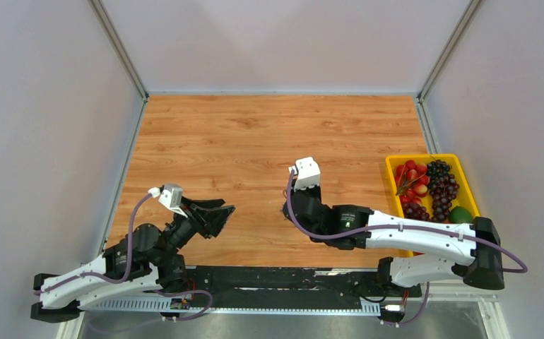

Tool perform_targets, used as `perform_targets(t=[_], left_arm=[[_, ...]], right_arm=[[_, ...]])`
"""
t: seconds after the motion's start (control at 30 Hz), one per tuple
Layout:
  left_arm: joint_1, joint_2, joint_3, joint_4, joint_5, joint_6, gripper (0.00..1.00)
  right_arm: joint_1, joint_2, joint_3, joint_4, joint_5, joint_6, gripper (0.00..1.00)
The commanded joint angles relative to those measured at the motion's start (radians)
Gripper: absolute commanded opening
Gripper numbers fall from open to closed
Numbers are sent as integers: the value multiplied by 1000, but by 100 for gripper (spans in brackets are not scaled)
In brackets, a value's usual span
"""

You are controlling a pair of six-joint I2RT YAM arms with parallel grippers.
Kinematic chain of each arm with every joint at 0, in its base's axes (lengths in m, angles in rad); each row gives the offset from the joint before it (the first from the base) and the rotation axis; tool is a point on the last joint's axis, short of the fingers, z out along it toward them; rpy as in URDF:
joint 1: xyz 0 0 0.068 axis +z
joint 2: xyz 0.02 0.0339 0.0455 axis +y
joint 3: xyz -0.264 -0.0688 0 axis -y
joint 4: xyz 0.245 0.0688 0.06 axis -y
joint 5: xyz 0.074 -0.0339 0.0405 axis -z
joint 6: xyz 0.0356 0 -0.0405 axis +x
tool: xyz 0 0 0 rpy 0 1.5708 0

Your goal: Put the keys on the keyring

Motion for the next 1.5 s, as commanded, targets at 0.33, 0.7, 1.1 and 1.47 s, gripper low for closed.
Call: perform_targets(t=[0.33, 0.7, 1.1, 1.47], left_arm=[[0, 53, 30, 79, 0, 32, 60], [0, 56, 35, 76, 0, 36, 61], [0, 60, 49, 66, -22, 60, 61], [1, 79, 22, 71, -46, 57, 61]], right_arm=[[-68, -3, 316, 61, -2, -302, 0], [-300, 104, 164, 219, -405, -193, 0], [-423, 190, 29, 307, -588, -119, 0], [-463, 341, -35, 399, -669, -109, 28]])
